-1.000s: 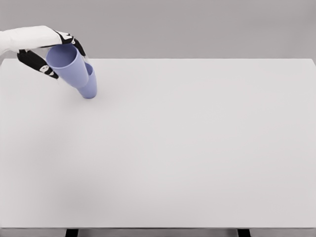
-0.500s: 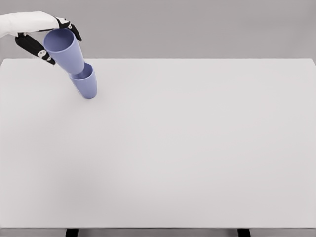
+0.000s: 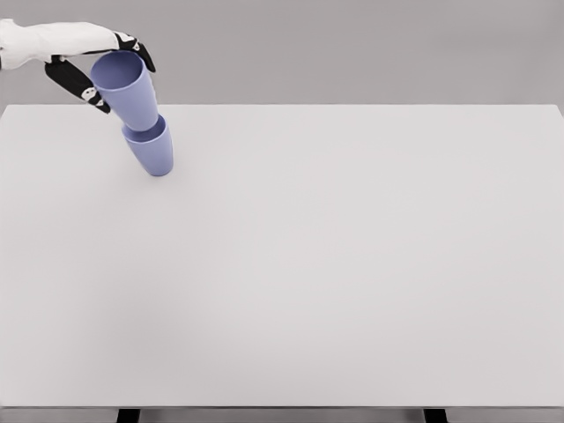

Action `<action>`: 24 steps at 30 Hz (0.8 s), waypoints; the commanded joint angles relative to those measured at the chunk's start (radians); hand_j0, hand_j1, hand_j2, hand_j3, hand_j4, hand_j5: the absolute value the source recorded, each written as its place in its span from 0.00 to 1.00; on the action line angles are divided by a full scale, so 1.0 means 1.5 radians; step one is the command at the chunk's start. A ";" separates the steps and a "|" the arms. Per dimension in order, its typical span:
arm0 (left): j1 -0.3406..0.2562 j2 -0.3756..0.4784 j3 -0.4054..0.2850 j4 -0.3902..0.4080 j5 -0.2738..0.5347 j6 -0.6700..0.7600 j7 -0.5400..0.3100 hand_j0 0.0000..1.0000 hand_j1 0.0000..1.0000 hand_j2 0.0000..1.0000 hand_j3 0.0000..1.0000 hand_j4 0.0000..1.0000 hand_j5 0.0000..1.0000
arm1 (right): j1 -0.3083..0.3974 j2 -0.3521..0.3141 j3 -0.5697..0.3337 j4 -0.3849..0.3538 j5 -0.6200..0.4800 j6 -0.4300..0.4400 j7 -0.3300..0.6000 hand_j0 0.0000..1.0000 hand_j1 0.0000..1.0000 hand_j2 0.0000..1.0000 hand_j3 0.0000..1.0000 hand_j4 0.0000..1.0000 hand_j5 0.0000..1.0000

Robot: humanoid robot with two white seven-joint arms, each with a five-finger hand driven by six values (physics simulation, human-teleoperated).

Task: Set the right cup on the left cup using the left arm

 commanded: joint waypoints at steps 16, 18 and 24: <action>0.003 -0.026 0.005 0.048 0.000 0.001 -0.001 0.56 0.56 0.56 0.56 0.56 0.56 | 0.000 0.000 0.000 0.000 0.000 0.000 0.000 1.00 1.00 1.00 1.00 1.00 1.00; 0.006 -0.026 0.005 0.048 0.000 0.001 -0.001 0.56 0.56 0.56 0.56 0.56 0.56 | 0.000 0.000 0.000 0.000 0.000 0.000 0.000 1.00 1.00 1.00 1.00 1.00 1.00; 0.008 -0.026 0.004 0.047 0.000 0.001 -0.001 0.56 0.56 0.56 0.56 0.56 0.56 | 0.000 0.000 0.000 0.000 0.000 0.000 0.000 1.00 1.00 1.00 1.00 1.00 1.00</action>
